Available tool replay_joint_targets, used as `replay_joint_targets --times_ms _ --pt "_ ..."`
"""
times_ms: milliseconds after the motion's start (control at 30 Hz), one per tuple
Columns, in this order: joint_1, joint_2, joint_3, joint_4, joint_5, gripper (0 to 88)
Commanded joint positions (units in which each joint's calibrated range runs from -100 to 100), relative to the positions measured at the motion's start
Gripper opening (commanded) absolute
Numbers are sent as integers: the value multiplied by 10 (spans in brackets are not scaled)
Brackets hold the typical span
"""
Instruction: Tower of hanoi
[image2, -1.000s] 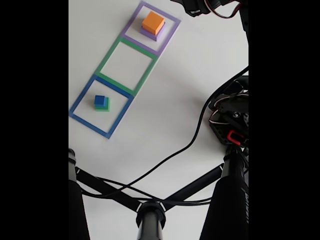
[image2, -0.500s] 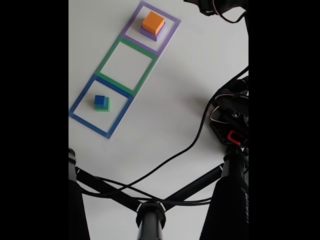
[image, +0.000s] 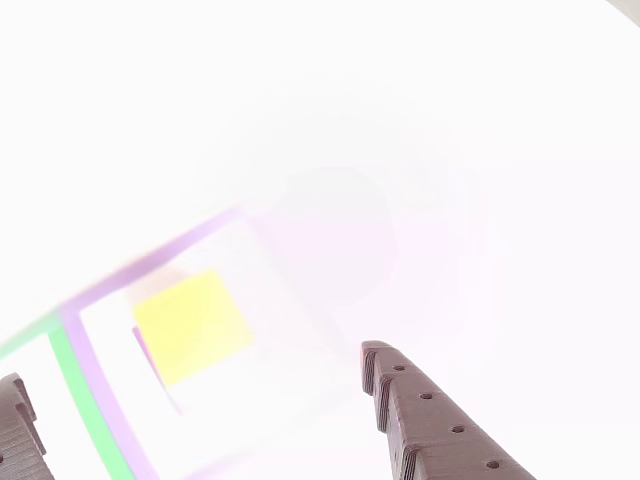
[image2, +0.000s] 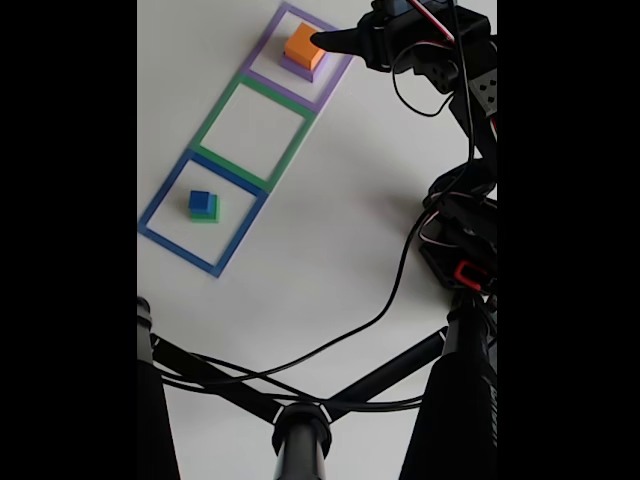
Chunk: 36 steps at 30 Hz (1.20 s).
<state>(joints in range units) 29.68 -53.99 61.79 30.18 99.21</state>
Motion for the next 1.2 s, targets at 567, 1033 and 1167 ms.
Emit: replay_joint_targets --times_ms 567,1033,1167 --pt "13 175 225 -513 8 462" --pt "-23 400 196 -733 8 443" --pt "-25 440 176 -760 8 438"
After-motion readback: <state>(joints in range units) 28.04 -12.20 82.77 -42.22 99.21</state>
